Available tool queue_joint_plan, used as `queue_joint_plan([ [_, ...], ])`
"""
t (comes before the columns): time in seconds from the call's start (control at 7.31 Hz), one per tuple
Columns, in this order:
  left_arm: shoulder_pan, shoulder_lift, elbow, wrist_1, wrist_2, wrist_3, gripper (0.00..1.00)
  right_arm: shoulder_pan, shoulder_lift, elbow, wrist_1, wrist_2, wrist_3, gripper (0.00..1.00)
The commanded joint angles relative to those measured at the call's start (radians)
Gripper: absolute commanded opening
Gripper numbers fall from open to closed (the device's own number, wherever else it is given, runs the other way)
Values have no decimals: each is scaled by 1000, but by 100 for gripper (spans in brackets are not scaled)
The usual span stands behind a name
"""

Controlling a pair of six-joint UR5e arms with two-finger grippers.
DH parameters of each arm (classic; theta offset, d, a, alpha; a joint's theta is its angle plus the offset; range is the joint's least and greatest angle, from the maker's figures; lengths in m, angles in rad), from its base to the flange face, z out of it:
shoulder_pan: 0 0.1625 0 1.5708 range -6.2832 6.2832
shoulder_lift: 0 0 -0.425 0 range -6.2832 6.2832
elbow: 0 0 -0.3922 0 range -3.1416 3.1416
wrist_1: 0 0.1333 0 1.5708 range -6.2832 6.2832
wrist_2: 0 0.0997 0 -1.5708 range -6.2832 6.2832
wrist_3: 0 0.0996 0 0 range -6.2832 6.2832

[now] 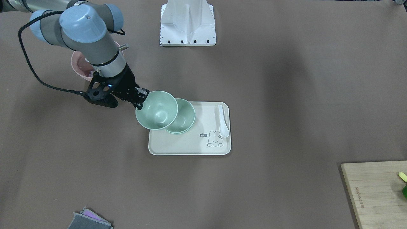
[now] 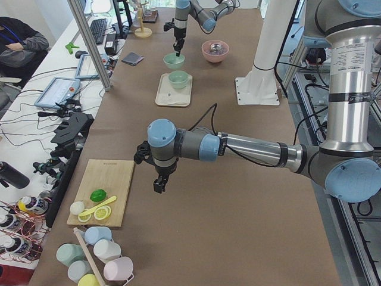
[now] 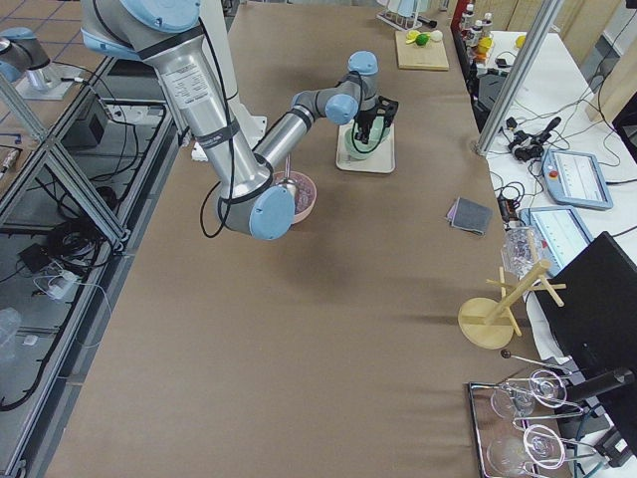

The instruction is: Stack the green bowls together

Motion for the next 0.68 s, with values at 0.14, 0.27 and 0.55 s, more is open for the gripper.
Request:
queue_joint_plan([
  [0.14,0,1,1,1,-1,0,99,-74,43,-39,1,-75,38,0],
  [0.27,0,1,1,1,-1,0,99,-74,47,-43,1,-75,38,0],
  [0.55,0,1,1,1,-1,0,99,-81,50,-66,5,-77,48,0],
])
